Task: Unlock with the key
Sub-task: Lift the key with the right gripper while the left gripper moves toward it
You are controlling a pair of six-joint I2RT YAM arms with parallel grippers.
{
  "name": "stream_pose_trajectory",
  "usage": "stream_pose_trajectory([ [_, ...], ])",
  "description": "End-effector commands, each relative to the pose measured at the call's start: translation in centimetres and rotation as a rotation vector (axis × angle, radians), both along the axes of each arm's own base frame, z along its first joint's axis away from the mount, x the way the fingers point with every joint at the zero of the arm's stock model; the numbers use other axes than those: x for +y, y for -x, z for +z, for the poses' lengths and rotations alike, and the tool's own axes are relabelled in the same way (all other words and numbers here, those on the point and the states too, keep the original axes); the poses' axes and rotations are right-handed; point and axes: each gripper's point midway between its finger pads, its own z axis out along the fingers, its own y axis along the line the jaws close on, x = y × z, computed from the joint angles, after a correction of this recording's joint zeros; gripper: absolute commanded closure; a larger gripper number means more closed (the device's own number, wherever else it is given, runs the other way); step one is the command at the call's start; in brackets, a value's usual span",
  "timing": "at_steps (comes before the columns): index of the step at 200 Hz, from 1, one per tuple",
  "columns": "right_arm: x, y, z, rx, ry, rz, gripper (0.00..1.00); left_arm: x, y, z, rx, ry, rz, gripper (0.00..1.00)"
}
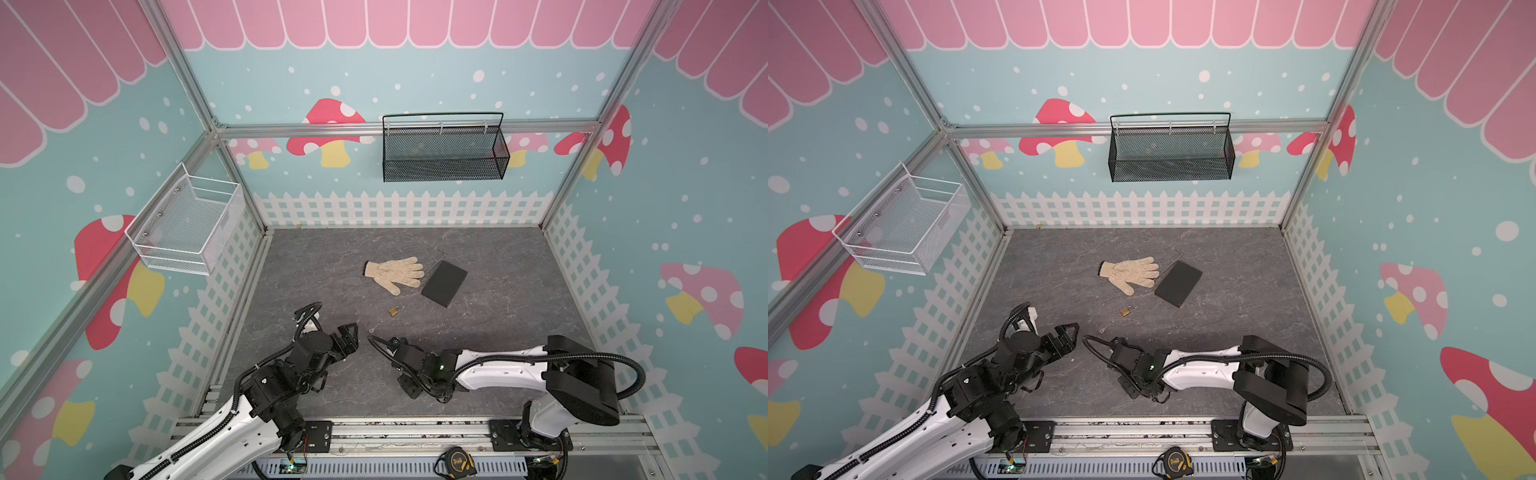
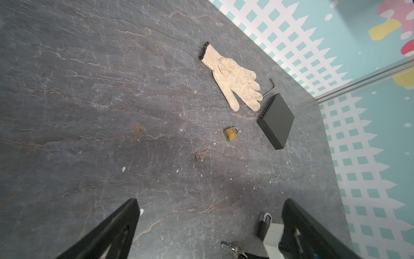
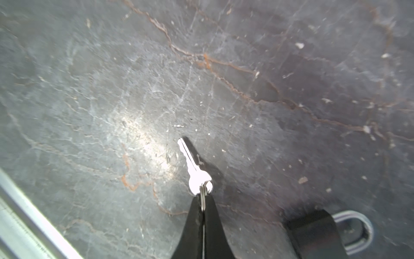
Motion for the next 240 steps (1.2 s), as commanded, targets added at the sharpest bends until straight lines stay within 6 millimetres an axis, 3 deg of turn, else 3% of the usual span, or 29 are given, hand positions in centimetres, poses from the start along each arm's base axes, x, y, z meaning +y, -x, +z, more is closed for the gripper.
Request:
stream_pose_trajectory([
  [1,0.4,-1.2,2.1,-0.061,-0.082,-0.027,1.00,-1.0,-0.2,1.5,-0.029,0.072,-0.019,0.00],
  [84,-0.6,-3.6,8.1,-0.103,-0.331,-0.086,1.00,-6.1,-1.5,5.2,-0.092,0.227,-0.171,0.04],
  [150,-1.2,-6.2,13.7,-0.096,-0.584,-0.111,1.00,-9.9,-1.9,6.5,-0.165,0.300,-0.247,0.07],
  [205,0.4,-6.6,18.3,-0.074,-0.780,-0.077,1.00,-11.6,-2.7,7.9,-0.202,0.438,-0.192,0.11],
  [240,1.3,-7.1,19.3,-0.083,-0.810,-0.063,1.00,-12.3,-3.0,8.9,-0.236,0.485,-0.171,0.18],
])
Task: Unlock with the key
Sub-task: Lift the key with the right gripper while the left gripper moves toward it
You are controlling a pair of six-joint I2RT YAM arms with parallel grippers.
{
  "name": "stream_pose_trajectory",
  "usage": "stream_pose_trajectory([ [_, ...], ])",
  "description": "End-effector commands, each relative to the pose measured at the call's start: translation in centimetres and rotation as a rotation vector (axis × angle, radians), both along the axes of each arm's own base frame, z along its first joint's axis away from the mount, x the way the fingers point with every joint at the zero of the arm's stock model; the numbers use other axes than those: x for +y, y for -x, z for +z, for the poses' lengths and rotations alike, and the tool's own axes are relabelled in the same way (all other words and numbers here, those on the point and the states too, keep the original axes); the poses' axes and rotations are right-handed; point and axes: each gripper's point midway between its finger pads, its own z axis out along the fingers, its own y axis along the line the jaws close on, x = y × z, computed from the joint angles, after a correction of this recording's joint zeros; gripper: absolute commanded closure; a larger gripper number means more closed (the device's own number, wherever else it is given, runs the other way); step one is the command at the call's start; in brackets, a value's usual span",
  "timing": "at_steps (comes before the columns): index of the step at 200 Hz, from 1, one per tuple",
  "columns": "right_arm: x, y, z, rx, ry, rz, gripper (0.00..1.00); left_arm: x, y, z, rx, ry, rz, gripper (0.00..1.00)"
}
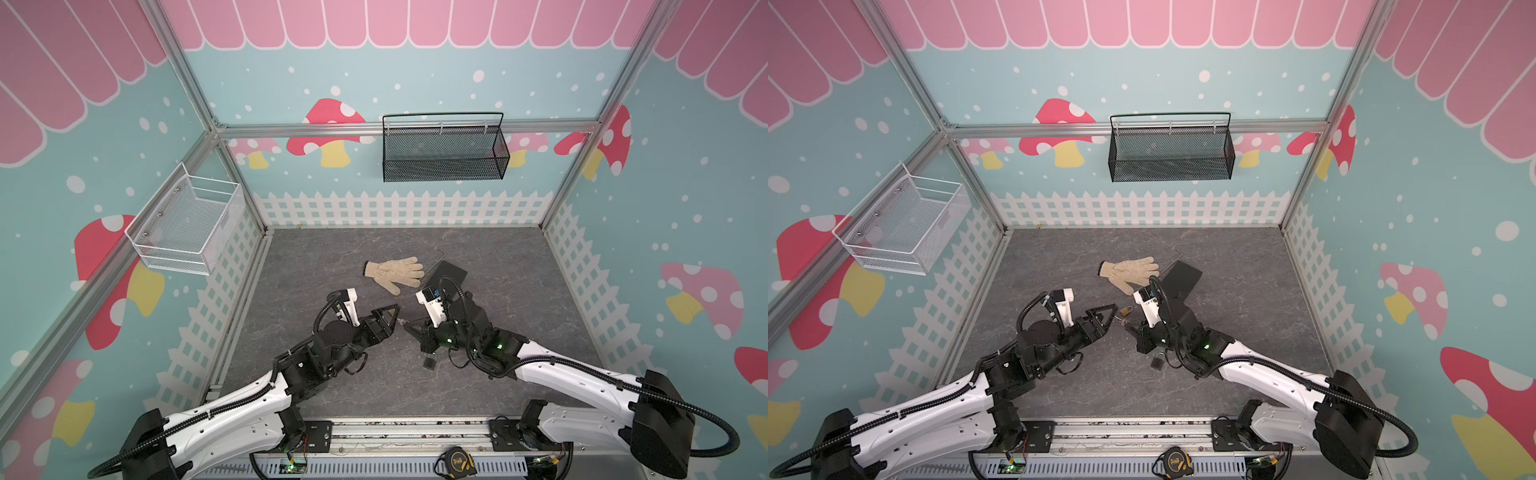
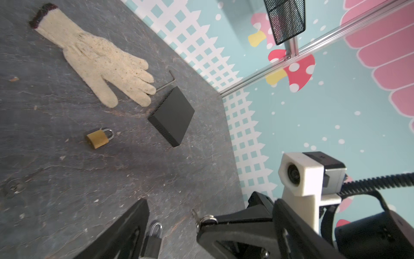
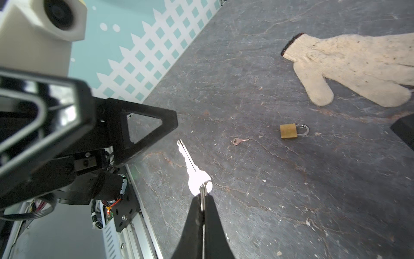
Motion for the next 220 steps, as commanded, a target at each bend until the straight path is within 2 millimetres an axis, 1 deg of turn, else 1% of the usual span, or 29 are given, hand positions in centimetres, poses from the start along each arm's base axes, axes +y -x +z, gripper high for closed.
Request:
stream_pose_trajectory([
  [1,1.3,-0.3,2.9,-0.023,-0.092,0.025,1.00,-0.1,-0.5,1.7,-0.031,0.082,0.050,0.18],
  [23,1.7,-0.3,3.1,-0.006,-0.123,0.035,1.00,-0.4,-0.6,1.2,-0.024,0.025,0.043,0.21],
  [26,1.8,-0.2,3.0,-0.004,-0.125,0.039,1.00,-0.1,-0.8,1.0,-0.022,0.020,0.064,0.21],
  [38,1.9,-0.2,3.0,-0.002,-0.126,0.041,1.00,0.0,-1.0,0.6,-0.017,0.019,0.077,0.29],
  [53,1.8,-0.3,2.8,0.001,-0.124,0.035,1.00,-0.2,-0.9,0.7,-0.029,0.033,0.064,0.38],
  [71,1.7,-0.4,2.7,0.003,-0.122,0.026,1.00,-0.3,-0.9,0.7,-0.033,0.032,0.060,0.43],
  [89,1.8,-0.4,2.6,-0.002,-0.119,0.033,1.00,-0.5,-1.0,0.5,-0.029,0.023,0.058,0.53],
  [107,1.9,-0.4,2.6,-0.004,-0.117,0.037,1.00,-0.7,-1.1,0.5,-0.023,0.018,0.054,0.55],
  [121,2.0,-0.4,2.7,-0.006,-0.119,0.043,1.00,-0.7,-1.1,0.2,-0.014,0.004,0.055,0.62],
  [135,1.9,-0.4,2.4,-0.006,-0.112,0.042,1.00,-0.9,-1.2,0.2,-0.011,0.003,0.054,0.66],
  [146,2.0,-0.3,2.3,-0.004,-0.110,0.045,1.00,-1.0,-1.3,0.2,-0.014,0.001,0.053,0.71],
  [171,1.9,-0.3,2.4,-0.014,-0.110,0.044,1.00,-1.2,-1.4,-0.2,0.002,-0.007,0.055,0.75],
  [181,1.8,-0.4,2.4,-0.016,-0.108,0.040,1.00,-1.2,-1.4,-0.3,0.003,-0.007,0.055,0.80],
  [206,1.7,-0.3,2.4,-0.020,-0.106,0.040,1.00,-1.2,-1.4,-0.5,0.012,-0.018,0.055,0.84],
  [220,1.6,-0.3,2.3,-0.022,-0.102,0.040,1.00,-1.2,-1.5,-0.6,0.017,-0.023,0.056,0.91],
])
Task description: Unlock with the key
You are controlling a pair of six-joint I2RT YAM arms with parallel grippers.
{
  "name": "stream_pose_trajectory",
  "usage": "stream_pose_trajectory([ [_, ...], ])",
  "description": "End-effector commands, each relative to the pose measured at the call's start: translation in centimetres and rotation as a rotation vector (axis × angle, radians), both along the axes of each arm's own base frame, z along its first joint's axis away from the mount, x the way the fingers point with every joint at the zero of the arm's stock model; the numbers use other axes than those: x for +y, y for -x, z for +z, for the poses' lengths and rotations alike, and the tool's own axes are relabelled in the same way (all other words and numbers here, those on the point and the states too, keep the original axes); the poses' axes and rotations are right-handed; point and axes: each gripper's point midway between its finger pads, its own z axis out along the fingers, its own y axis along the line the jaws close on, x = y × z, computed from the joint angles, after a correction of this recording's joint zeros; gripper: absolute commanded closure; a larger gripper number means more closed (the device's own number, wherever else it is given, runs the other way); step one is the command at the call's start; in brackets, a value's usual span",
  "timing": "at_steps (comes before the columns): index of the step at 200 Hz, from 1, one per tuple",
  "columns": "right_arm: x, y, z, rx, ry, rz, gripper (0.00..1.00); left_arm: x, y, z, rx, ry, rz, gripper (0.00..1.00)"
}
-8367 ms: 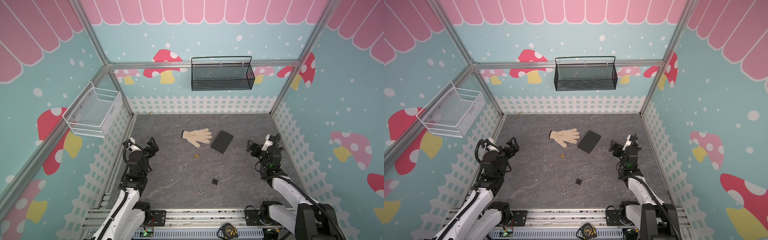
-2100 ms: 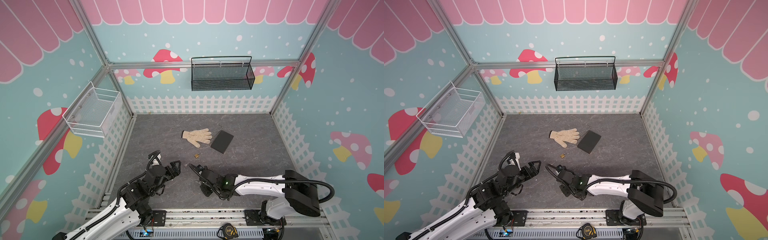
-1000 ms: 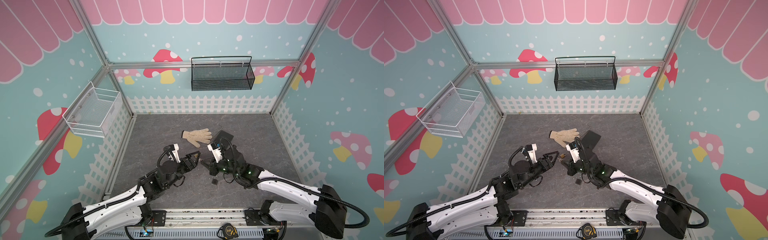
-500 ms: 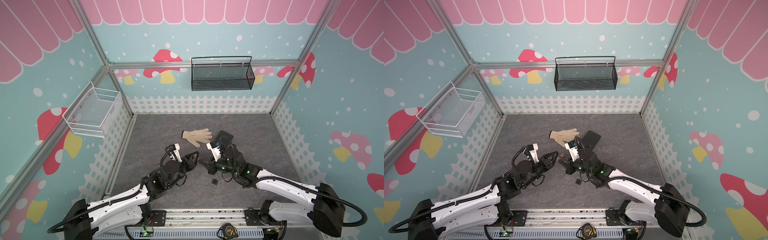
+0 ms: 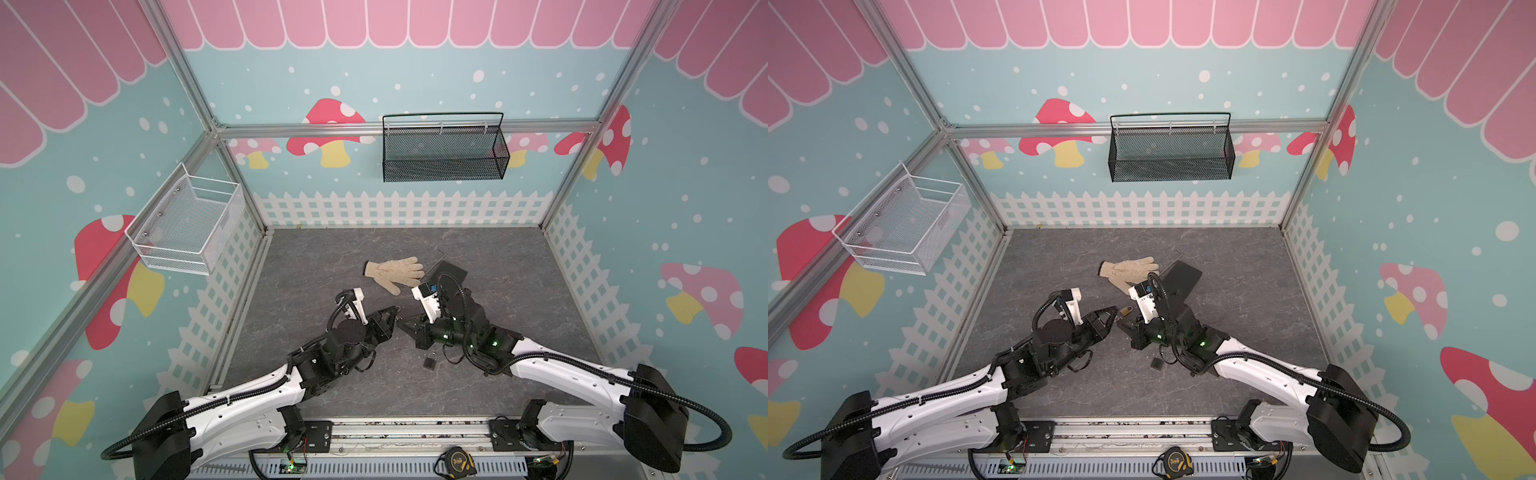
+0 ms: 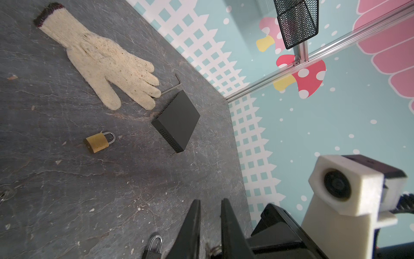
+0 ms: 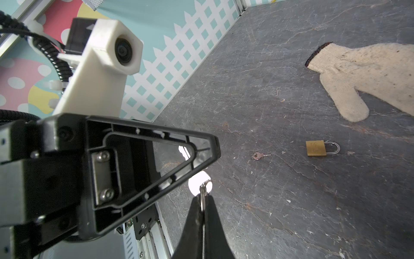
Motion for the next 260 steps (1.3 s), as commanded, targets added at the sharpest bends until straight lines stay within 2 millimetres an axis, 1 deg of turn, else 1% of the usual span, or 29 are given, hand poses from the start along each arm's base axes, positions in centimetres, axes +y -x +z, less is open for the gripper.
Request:
stream_pose_trajectory([
  [1,0.1,-0.2,1.2,-0.036,-0.026,0.000,1.00,-0.1,-0.3,0.8,0.002,0.010,0.014,0.91],
  [19,0.1,-0.2,1.1,-0.035,-0.026,0.000,1.00,-0.2,-0.3,1.0,0.000,0.013,0.014,0.94],
  [31,0.2,-0.2,1.2,-0.037,-0.024,0.006,1.00,-0.2,-0.3,1.1,-0.009,0.019,0.013,1.00],
  [44,0.2,-0.1,1.1,-0.040,-0.021,0.009,1.00,-0.7,-0.1,1.2,-0.008,0.020,-0.017,1.00],
  [69,0.1,-0.3,1.4,-0.045,-0.021,0.001,1.00,-0.7,-0.1,1.2,-0.005,-0.004,-0.021,1.00],
  [88,0.0,-0.4,1.3,-0.041,-0.006,-0.005,0.87,-0.8,-0.2,1.7,-0.035,-0.026,-0.031,1.00],
  [106,-0.5,-0.5,1.5,-0.040,0.001,-0.020,0.75,-1.1,-0.3,2.5,-0.073,-0.040,-0.070,1.00],
  [118,-0.9,-0.4,1.8,-0.033,-0.008,-0.016,0.71,-1.3,-0.4,3.2,-0.111,-0.046,-0.103,1.00],
  [143,-1.2,1.0,3.4,-0.061,-0.048,0.088,0.54,-2.0,-0.5,4.5,-0.197,-0.065,-0.190,1.00],
  [157,-2.0,1.2,4.2,-0.062,-0.069,0.116,0.46,-2.3,-0.5,5.3,-0.254,-0.073,-0.236,1.00],
  [166,-2.4,1.2,4.8,-0.048,-0.097,0.134,0.43,-2.2,-0.6,5.6,-0.273,-0.080,-0.248,1.00],
  [187,-3.2,1.1,5.8,-0.012,-0.149,0.181,0.42,-2.5,-0.7,6.7,-0.326,-0.082,-0.299,1.00],
  [201,-3.5,0.7,6.0,0.003,-0.175,0.197,0.43,-2.8,-0.5,7.6,-0.373,-0.078,-0.339,1.00],
  [210,-3.6,0.5,6.3,0.013,-0.195,0.211,0.44,-2.9,-0.4,7.9,-0.389,-0.079,-0.355,1.00],
  [239,-3.6,0.3,7.3,0.010,-0.255,0.280,0.49,-3.1,-0.7,8.6,-0.412,-0.073,-0.371,1.00],
  [260,-3.9,-0.1,7.6,0.014,-0.281,0.290,0.51,-3.5,-0.2,9.5,-0.455,-0.058,-0.406,1.00],
])
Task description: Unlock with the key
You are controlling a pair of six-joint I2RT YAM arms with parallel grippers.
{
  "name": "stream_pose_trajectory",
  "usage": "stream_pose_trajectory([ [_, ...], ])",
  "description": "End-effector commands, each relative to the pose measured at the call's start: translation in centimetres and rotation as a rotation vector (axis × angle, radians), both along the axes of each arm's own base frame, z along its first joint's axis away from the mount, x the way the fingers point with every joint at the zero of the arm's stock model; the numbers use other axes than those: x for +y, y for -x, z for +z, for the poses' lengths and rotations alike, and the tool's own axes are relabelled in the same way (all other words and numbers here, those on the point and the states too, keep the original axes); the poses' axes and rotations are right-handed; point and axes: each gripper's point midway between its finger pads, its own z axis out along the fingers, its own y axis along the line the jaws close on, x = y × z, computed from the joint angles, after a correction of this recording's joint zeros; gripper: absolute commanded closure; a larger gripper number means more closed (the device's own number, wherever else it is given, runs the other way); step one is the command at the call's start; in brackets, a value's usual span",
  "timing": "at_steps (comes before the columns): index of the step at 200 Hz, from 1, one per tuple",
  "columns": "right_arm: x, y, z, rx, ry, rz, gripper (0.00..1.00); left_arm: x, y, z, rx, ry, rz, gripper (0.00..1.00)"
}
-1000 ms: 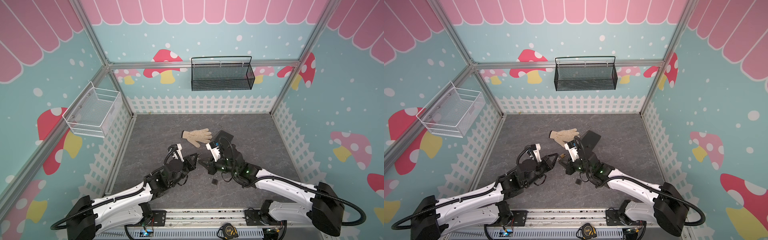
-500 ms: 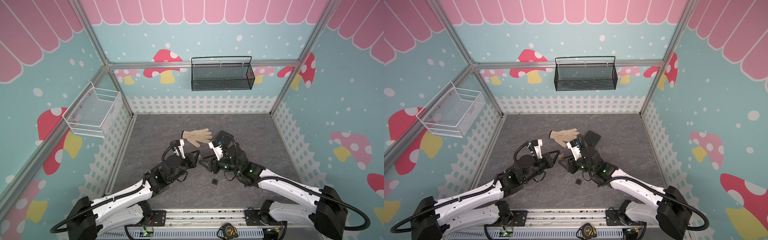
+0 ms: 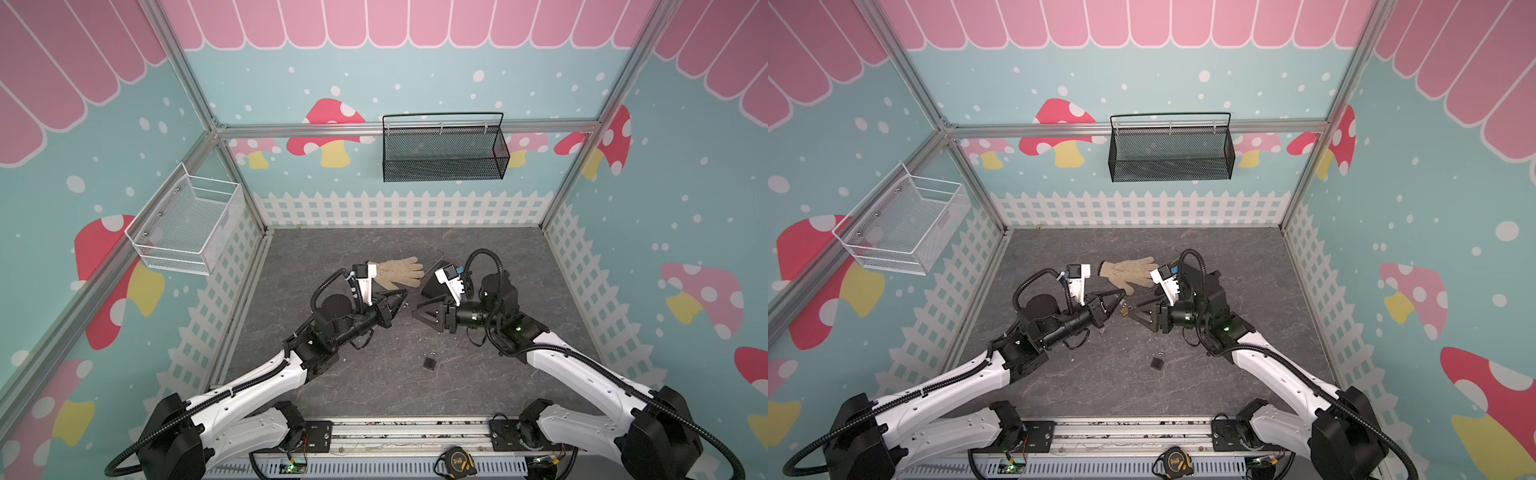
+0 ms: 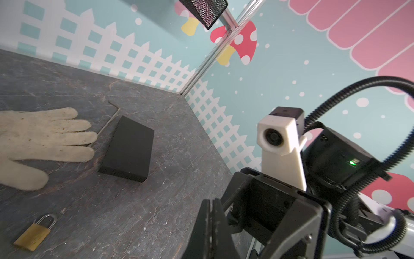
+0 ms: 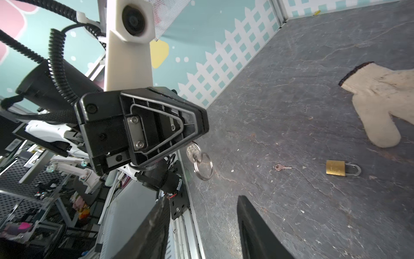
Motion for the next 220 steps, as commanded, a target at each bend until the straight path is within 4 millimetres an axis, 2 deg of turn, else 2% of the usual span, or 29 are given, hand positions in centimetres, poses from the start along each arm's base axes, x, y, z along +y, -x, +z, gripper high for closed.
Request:
stream_pose_trajectory([
  [1,0.3,0.7,2.5,-0.031,-0.087,0.094,0.52,-0.8,0.8,2.6,-0.098,0.030,-0.077,1.00],
  [41,0.2,0.2,3.3,-0.033,-0.132,0.115,0.53,-1.7,1.2,3.3,-0.118,0.032,-0.140,1.00],
  [81,0.6,0.1,3.0,-0.024,-0.137,0.142,0.60,-2.1,1.4,3.7,-0.133,0.041,-0.167,1.00],
  [137,0.6,-0.2,3.6,-0.031,-0.153,0.156,0.72,-2.4,1.9,4.0,-0.144,0.037,-0.204,1.00],
  [220,0.5,0.7,4.9,-0.050,-0.194,0.196,0.74,-2.6,1.9,4.1,-0.145,0.016,-0.212,1.00],
])
